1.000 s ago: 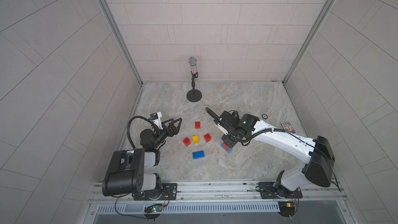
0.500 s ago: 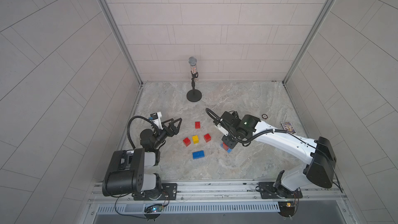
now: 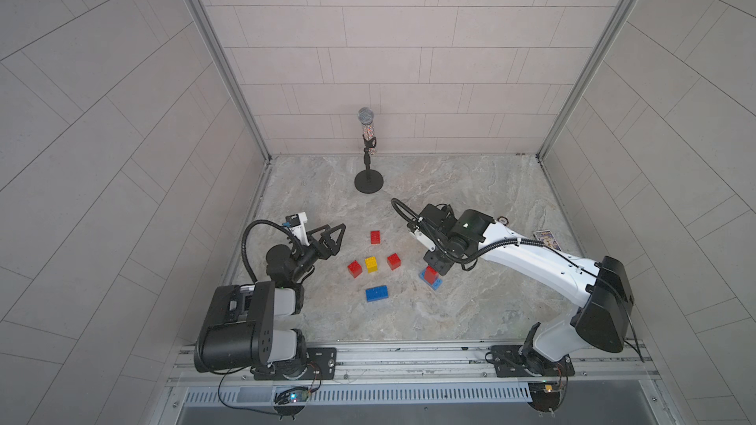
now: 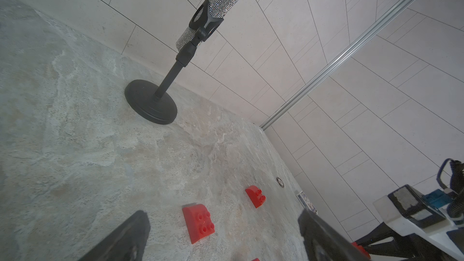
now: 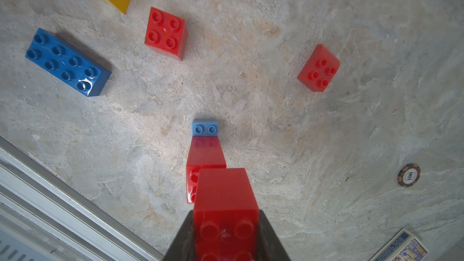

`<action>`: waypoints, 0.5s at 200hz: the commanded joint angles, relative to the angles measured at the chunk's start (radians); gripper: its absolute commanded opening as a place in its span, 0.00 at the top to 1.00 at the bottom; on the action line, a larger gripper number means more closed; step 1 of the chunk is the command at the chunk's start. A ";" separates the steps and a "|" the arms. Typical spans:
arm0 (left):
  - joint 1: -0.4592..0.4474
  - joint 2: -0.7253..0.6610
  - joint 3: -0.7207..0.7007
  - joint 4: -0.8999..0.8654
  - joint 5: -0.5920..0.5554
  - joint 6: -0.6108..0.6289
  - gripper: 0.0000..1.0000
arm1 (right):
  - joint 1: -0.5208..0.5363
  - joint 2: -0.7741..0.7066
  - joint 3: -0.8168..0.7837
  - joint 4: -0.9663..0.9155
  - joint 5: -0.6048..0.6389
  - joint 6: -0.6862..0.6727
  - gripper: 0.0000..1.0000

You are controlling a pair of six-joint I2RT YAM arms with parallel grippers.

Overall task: Assemble the number 1 with lego
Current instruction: Assemble the lego brick with the lego brick.

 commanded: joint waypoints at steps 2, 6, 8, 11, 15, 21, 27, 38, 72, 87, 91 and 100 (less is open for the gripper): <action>0.008 -0.003 0.004 0.048 0.011 -0.008 0.00 | -0.001 -0.004 -0.017 -0.025 -0.014 -0.011 0.91; 0.008 -0.002 0.005 0.047 0.012 -0.008 0.00 | -0.001 -0.006 -0.022 -0.022 -0.018 -0.009 0.91; 0.007 -0.003 0.005 0.048 0.011 -0.008 0.00 | 0.000 -0.006 -0.024 -0.020 -0.020 -0.009 0.91; 0.008 -0.003 0.005 0.048 0.011 -0.008 0.00 | -0.001 -0.007 -0.026 -0.018 -0.023 -0.008 0.91; 0.007 -0.003 0.005 0.048 0.011 -0.007 0.00 | -0.001 -0.009 -0.030 -0.017 -0.024 -0.007 0.91; 0.008 -0.002 0.005 0.048 0.011 -0.008 0.00 | -0.001 -0.009 -0.034 -0.014 -0.026 -0.005 0.91; 0.007 -0.002 0.005 0.048 0.011 -0.007 0.00 | -0.001 -0.011 -0.036 -0.012 -0.027 -0.005 0.91; 0.008 -0.002 0.005 0.048 0.011 -0.007 0.00 | -0.001 -0.011 -0.042 -0.008 -0.031 -0.001 0.91; 0.008 -0.004 0.004 0.048 0.011 -0.007 0.00 | 0.000 -0.008 -0.048 0.004 -0.048 0.001 0.91; 0.008 -0.002 0.006 0.048 0.011 -0.007 0.00 | 0.001 -0.003 -0.048 0.006 -0.050 0.001 0.92; 0.008 -0.002 0.005 0.048 0.011 -0.008 0.00 | 0.001 -0.002 -0.048 0.006 -0.050 0.001 0.92; 0.008 -0.002 0.004 0.048 0.011 -0.007 0.00 | 0.001 -0.002 -0.048 0.005 -0.051 0.001 0.91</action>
